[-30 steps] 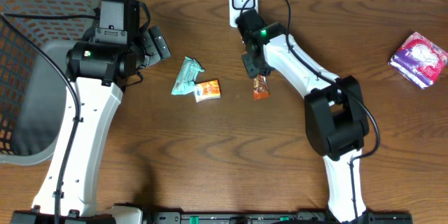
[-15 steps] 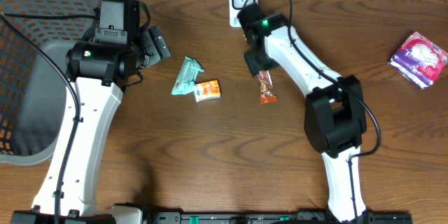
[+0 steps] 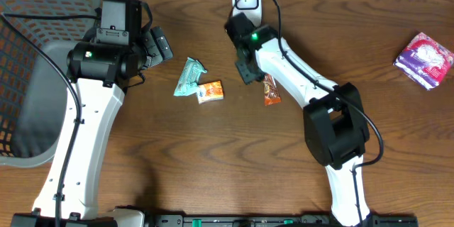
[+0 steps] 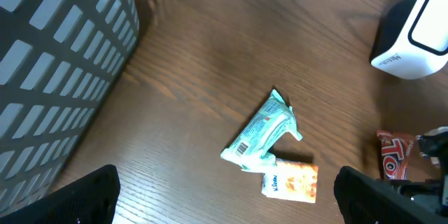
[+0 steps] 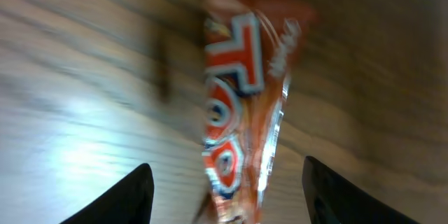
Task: Scan the item barcode
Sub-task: 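Hold the red candy bar up under the white scanner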
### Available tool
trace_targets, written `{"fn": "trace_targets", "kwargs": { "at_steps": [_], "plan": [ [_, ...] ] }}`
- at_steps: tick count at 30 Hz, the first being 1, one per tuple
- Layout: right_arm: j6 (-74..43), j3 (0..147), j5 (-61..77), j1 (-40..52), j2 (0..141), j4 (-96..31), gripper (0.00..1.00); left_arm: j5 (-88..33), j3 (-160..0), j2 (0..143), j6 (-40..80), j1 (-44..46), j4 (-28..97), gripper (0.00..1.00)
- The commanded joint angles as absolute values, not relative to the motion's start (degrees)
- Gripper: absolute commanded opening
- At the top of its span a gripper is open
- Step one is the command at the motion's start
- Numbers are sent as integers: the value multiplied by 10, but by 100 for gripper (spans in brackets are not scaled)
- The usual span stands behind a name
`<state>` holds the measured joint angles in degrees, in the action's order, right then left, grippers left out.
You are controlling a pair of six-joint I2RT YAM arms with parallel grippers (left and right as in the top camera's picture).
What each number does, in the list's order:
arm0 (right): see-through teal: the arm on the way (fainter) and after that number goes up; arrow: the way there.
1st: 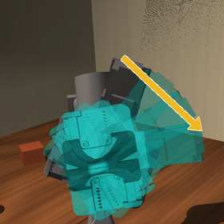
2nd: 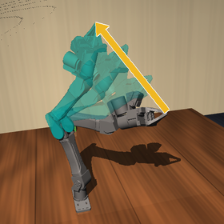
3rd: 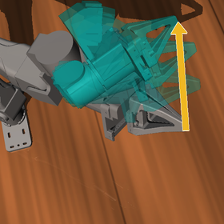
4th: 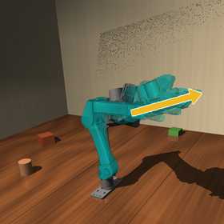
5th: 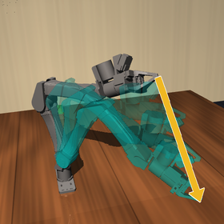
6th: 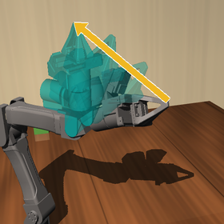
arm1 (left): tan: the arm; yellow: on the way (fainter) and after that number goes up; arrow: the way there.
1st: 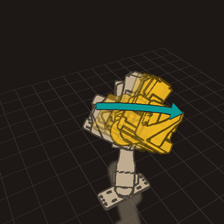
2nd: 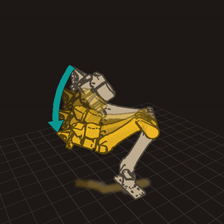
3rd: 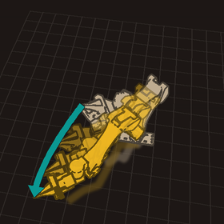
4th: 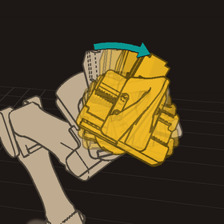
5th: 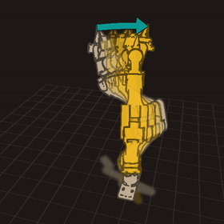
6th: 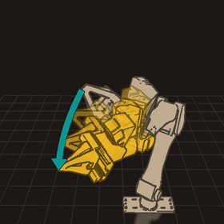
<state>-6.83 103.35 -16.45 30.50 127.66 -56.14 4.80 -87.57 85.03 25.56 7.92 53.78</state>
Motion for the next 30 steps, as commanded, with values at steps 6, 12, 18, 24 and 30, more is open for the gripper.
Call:
{"fn": "trace_targets", "kwargs": {
  "at_steps": [6, 12, 18, 24, 30],
  "plan": [
    [-77, 946, -155, 286, 1276, -486, 30, 51, -880, 853, 260, 77, 540, 98],
    [-90, 994, -155, 284, 1273, -510, 1, 51, -880, 853, 260, 77, 540, 98],
    [-90, 1156, -129, 276, 1272, -582, 1, 51, -880, 853, 260, 77, 540, 98],
    [-90, 1260, -80, 262, 1272, -574, 1, 51, -880, 853, 260, 77, 540, 98],
    [-90, 1258, -83, 262, 1272, -500, 1, 51, -880, 853, 260, 77, 540, 98]
  ]
}}
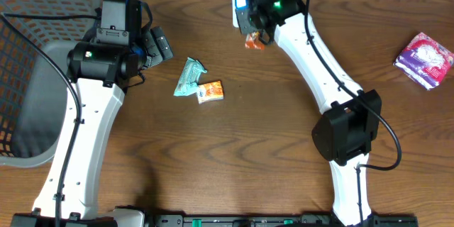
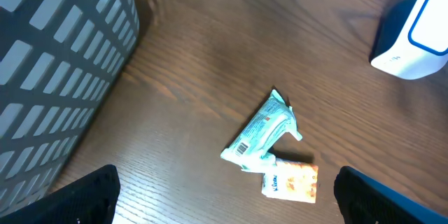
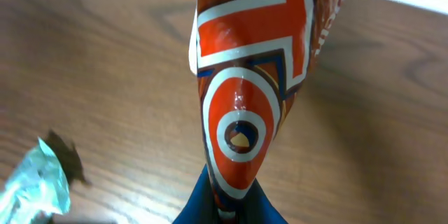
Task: Scan the item barcode
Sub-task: 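Hold the red candy bar up under the white scanner, then carry the red candy bar right and drop it beside the floral bag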
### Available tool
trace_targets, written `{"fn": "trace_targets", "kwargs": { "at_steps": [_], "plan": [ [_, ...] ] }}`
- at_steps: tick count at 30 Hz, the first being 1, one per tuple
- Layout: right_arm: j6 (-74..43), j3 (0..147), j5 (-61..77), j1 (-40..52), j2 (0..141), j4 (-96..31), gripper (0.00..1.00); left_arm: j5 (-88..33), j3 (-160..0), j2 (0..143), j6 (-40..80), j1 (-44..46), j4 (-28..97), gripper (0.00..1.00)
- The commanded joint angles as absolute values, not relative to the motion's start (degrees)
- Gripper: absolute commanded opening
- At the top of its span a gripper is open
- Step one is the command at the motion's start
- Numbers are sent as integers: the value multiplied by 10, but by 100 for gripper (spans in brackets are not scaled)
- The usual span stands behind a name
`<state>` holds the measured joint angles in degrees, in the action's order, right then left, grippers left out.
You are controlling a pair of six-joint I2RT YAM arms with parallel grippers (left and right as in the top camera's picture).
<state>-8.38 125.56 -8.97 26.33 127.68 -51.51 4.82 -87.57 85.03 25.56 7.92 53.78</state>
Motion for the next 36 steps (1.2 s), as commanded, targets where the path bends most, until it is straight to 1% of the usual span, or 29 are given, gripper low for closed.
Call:
{"fn": "trace_targets", "kwargs": {
  "at_steps": [1, 10, 16, 22, 25, 28, 32, 36],
  "plan": [
    [-90, 1258, -86, 262, 1272, -491, 1, 51, -880, 853, 260, 77, 540, 98],
    [-90, 1230, -104, 259, 1283, -368, 1, 51, -880, 853, 260, 77, 540, 98],
    [-89, 1223, -110, 258, 1324, -286, 1, 51, -880, 853, 260, 77, 540, 98],
    [-89, 1223, -257, 253, 1358, -251, 1, 51, -880, 853, 260, 77, 540, 98],
    [-74, 1224, -277, 238, 1355, -260, 1, 51, -880, 853, 260, 77, 540, 98],
    [-57, 1225, -278, 213, 1351, -297, 1, 51, -880, 853, 260, 77, 540, 98],
    [-57, 1225, -278, 150, 1350, -380, 1, 51, -880, 853, 260, 77, 540, 98],
    [-53, 1225, -267, 67, 1350, -454, 1, 51, -880, 853, 260, 77, 540, 98]
  ]
}}
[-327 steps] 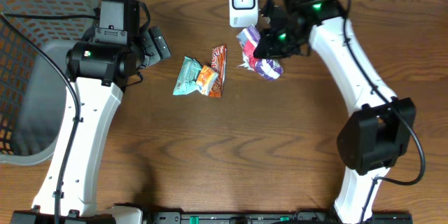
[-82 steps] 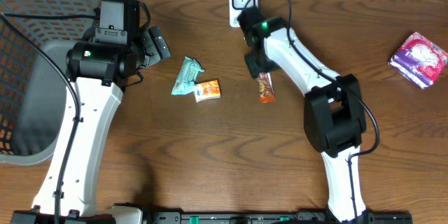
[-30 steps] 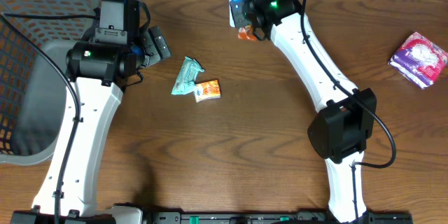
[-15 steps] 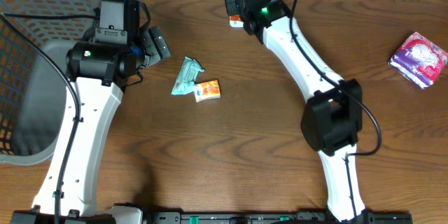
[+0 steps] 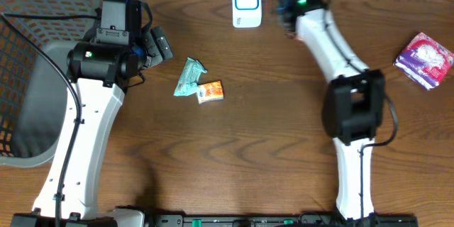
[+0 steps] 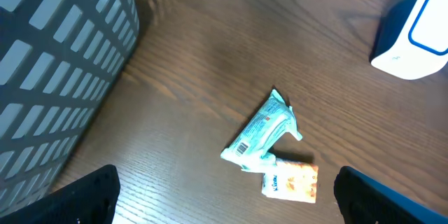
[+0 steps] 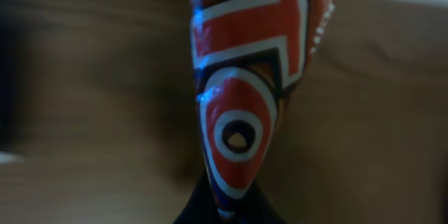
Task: Scan the item barcode
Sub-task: 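Carry the red candy bar right and drop it beside the floral bag, then move the right gripper to the orange packet and grasp it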
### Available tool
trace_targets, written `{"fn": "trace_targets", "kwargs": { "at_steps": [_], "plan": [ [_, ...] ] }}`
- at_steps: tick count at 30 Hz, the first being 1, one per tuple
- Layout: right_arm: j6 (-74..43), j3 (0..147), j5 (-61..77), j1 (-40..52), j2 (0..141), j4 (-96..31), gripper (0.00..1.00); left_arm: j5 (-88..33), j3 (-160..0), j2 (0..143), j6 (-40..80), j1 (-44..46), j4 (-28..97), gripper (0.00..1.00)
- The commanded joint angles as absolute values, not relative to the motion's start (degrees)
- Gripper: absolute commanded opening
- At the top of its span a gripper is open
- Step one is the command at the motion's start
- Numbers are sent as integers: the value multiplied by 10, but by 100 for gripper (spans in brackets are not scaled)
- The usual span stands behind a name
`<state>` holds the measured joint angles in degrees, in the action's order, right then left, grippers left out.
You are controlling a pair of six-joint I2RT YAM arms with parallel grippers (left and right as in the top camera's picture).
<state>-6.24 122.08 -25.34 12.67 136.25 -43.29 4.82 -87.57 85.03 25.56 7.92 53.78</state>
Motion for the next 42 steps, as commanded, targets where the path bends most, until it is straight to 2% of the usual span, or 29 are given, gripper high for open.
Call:
{"fn": "trace_targets", "kwargs": {
  "at_steps": [1, 7, 9, 11, 15, 19, 22, 23, 27, 32, 35, 42],
  "plan": [
    [-43, 1225, -263, 45, 1350, -469, 1, 51, -880, 853, 260, 77, 540, 98],
    [31, 1220, -215, -59, 1352, -511, 1, 51, -880, 853, 260, 77, 540, 98],
    [24, 1213, -215, -95, 1352, -510, 34, 51, -880, 853, 260, 77, 540, 98],
    [-4, 1211, -212, -118, 1352, -517, 49, 51, -880, 853, 260, 77, 540, 98],
    [-19, 1212, -167, -126, 1351, -538, 54, 51, -880, 853, 260, 77, 540, 98],
    [-18, 1212, -39, -109, 1351, -562, 57, 51, -880, 853, 260, 77, 540, 98],
    [-17, 1212, 100, -85, 1351, -573, 57, 51, -880, 853, 260, 77, 540, 98],
    [-17, 1212, 211, -63, 1351, -575, 57, 51, -880, 853, 260, 77, 540, 98],
    [-17, 1212, 370, -8, 1351, -581, 57, 51, -880, 853, 260, 77, 540, 98],
    [-18, 1212, 371, 80, 1351, -608, 53, 51, -880, 853, 260, 77, 540, 98],
    [-92, 1211, 344, 138, 1351, -643, 47, 51, -880, 853, 260, 77, 540, 98],
    [-235, 1209, 344, 230, 1351, -666, 51, 51, -880, 853, 260, 77, 540, 98]
  ]
}}
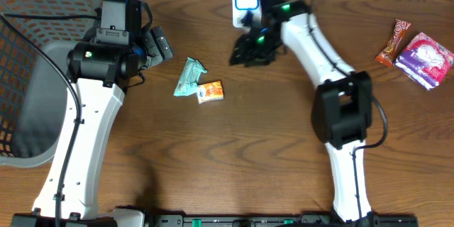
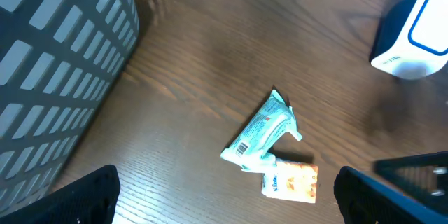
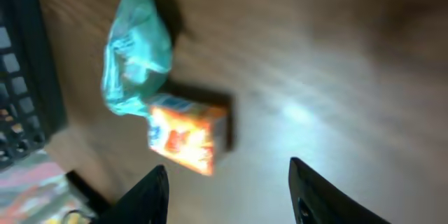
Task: Scan the item barcode
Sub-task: 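Move the right gripper to the orange packet and grasp it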
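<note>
A white-and-blue scanner [image 1: 246,1] stands at the table's back edge, also visible as the scanner [image 2: 413,35] in the left wrist view. A teal packet [image 1: 189,76] and a small orange box [image 1: 211,91] lie together mid-table. The orange-red snack bar [image 1: 392,41] lies far right against a purple packet [image 1: 424,58]. My right gripper [image 1: 241,53] hangs open and empty just below the scanner, right of the teal packet [image 3: 136,59] and orange box [image 3: 185,136]; the right gripper [image 3: 231,196] holds nothing. My left gripper [image 1: 162,45] is open, left of the packet [image 2: 264,131] and box [image 2: 290,183].
A grey mesh basket [image 1: 42,14] fills the back left corner; its wall [image 2: 56,63] shows in the left wrist view. The wooden table [image 1: 234,156] carries nothing else in front of the arms.
The right gripper let go of the orange-red snack bar, which now lies far right beside the purple packet. The gripper has moved left, past the scanner, and is open near the teal packet and orange box.
The right gripper stood open over the snack bar lying mid-table. Then it was shut on the bar, lifted beside the scanner. Then it held the bar right of the scanner. Now the bar rests far right and the gripper is empty. The left arm stayed still.
</note>
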### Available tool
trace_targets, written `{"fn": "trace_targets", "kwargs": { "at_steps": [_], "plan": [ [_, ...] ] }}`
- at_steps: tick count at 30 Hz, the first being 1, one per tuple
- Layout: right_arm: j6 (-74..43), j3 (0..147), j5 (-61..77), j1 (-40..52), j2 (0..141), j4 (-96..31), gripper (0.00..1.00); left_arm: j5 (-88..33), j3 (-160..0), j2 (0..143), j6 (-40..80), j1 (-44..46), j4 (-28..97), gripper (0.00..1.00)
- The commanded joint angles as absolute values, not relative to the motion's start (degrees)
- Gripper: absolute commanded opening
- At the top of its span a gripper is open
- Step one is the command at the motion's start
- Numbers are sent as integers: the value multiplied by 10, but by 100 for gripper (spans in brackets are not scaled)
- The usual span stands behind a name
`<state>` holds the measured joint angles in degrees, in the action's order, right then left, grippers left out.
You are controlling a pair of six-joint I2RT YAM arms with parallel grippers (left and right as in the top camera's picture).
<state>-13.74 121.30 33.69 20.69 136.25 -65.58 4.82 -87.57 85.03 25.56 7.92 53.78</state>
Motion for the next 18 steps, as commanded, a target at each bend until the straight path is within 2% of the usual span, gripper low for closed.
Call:
{"fn": "trace_targets", "kwargs": {
  "at_steps": [1, 8, 10, 11, 12, 13, 18],
  "plan": [
    [-252, 1209, 344, 239, 1351, -670, 52, 51, -880, 853, 260, 77, 540, 98],
    [-367, 1209, 366, 284, 1351, -705, 53, 51, -880, 853, 260, 77, 540, 98],
    [-394, 1209, 370, 303, 1351, -722, 56, 51, -880, 853, 260, 77, 540, 98],
    [-400, 1209, 370, 310, 1351, -724, 65, 51, -880, 853, 260, 77, 540, 98],
    [-412, 1206, 370, 318, 1351, -726, 82, 51, -880, 853, 260, 77, 540, 98],
    [-425, 1205, 370, 325, 1351, -728, 91, 51, -880, 853, 260, 77, 540, 98],
    [-540, 1183, 326, 357, 1351, -724, 91, 51, -880, 853, 260, 77, 540, 98]
  ]
}}
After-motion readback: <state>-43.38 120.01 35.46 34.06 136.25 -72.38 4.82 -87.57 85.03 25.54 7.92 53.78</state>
